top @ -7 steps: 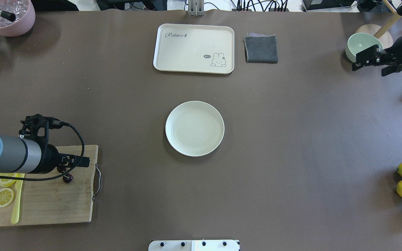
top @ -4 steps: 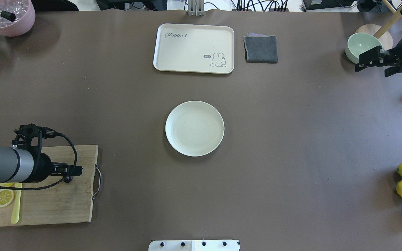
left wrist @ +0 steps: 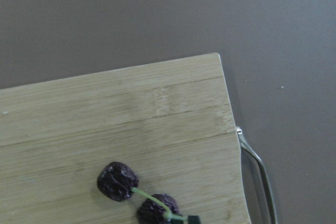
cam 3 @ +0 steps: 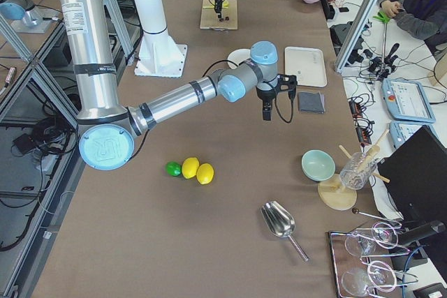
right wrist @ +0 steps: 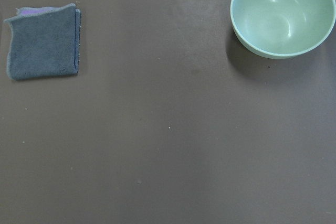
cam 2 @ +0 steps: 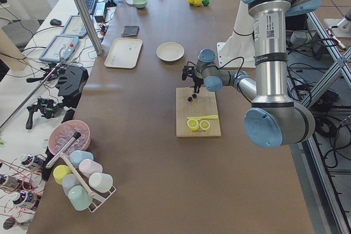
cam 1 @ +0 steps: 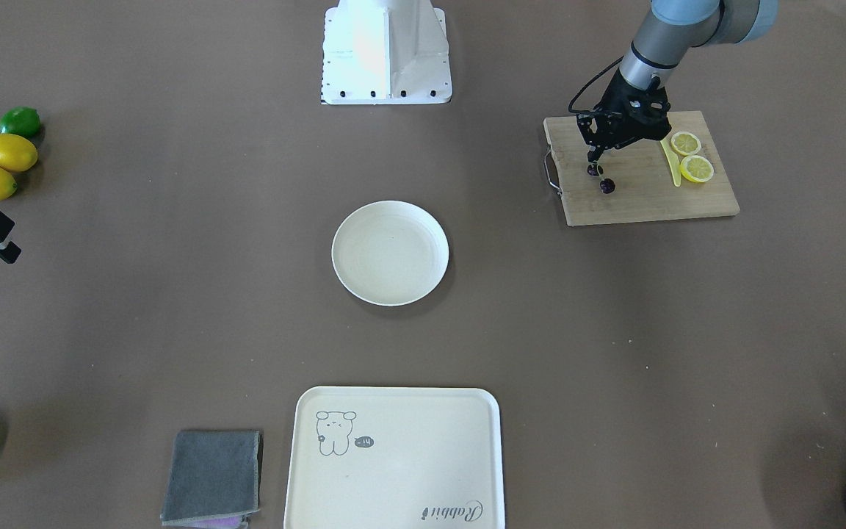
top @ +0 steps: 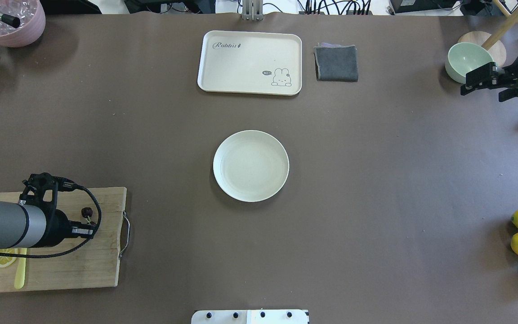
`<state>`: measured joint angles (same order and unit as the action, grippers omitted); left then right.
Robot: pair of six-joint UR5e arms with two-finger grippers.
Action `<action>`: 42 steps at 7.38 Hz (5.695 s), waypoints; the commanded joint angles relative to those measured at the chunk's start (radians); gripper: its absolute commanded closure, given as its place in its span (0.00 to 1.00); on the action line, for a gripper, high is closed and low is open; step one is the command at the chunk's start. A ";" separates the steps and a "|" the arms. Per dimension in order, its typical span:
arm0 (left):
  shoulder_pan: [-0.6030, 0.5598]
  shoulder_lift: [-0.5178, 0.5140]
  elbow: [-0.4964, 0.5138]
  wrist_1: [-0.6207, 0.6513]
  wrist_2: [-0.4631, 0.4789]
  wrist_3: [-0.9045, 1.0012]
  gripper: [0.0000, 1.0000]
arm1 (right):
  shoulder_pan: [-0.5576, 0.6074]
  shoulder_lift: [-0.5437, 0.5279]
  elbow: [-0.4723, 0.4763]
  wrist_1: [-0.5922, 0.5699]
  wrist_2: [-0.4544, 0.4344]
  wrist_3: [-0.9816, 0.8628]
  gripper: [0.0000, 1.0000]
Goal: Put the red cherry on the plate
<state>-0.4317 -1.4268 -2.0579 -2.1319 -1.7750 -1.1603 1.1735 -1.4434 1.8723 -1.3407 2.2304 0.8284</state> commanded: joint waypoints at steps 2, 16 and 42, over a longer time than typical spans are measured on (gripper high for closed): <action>-0.016 -0.076 -0.011 0.001 -0.006 -0.001 1.00 | 0.000 -0.002 -0.001 0.000 0.000 0.000 0.00; -0.242 -0.632 0.221 0.301 -0.183 -0.018 0.03 | 0.020 -0.170 0.001 0.054 0.020 -0.002 0.00; -1.161 -0.018 0.277 0.635 -0.589 1.255 0.02 | 0.399 -0.219 -0.209 -0.336 0.120 -1.031 0.00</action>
<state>-1.5913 -1.4537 -1.7783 -1.4958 -2.3491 0.0968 1.5723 -1.6629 1.6627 -1.6766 2.3498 -0.2027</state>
